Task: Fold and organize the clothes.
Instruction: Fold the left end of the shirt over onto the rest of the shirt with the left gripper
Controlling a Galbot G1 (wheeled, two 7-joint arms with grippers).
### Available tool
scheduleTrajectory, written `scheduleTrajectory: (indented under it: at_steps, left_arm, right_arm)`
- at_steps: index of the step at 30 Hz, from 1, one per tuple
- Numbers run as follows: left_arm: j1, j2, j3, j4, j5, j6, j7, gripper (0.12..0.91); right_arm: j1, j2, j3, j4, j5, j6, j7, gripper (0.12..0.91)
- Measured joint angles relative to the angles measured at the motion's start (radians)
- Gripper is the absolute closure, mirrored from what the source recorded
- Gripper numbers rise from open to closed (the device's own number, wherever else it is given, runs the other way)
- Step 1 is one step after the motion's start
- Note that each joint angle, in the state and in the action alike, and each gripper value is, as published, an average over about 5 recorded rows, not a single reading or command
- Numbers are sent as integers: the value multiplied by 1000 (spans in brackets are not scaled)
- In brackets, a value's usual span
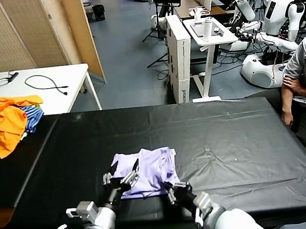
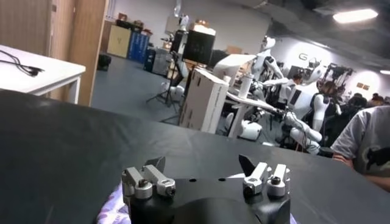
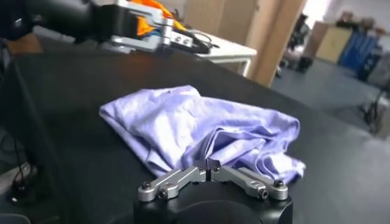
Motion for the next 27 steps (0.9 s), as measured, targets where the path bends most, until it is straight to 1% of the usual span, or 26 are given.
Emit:
scheduleTrajectory:
  at_steps: [5,8,10,14,15,17,18,21,22,24,27]
  left_arm:
    - [-1,-4,3,2,1,-1,0,123]
    - [0,-6,7,3,1,-3,0,123]
    - [1,-6,8,3,2,-4,0,123]
    - [4,-6,9,4,3,-5,0,123]
    - [4,-5,8,4,3,-6,0,123]
    - [4,-5,8,6,3,-6,0,123]
    - [4,-5,8,6,3,-7,0,123]
    - [3,-9,11,10,3,-7,0,123]
    - [3,-11,12,11,4,-7,0,123]
    - [4,-16,14,14,7,-7,0,123]
    - [5,-20,14,19,12,-8,0,123]
  right_arm:
    - [-41,4,76,8,86,-85,54,885]
    - [-59,13,112,7,119,-101,60,867]
    - [-70,17,132,12,133,-102,54,812]
    - [-94,16,175,40,172,-102,50,596]
    - [-101,13,187,51,185,-104,51,520]
    - [-116,7,213,76,212,-109,55,407]
    - [-122,5,226,89,226,-112,56,332]
    - [-130,7,266,117,263,-107,58,182]
    - [-128,10,278,121,273,-101,57,153]
    - [-116,21,296,118,289,-86,55,127]
    - [-78,48,304,87,306,-69,60,120]
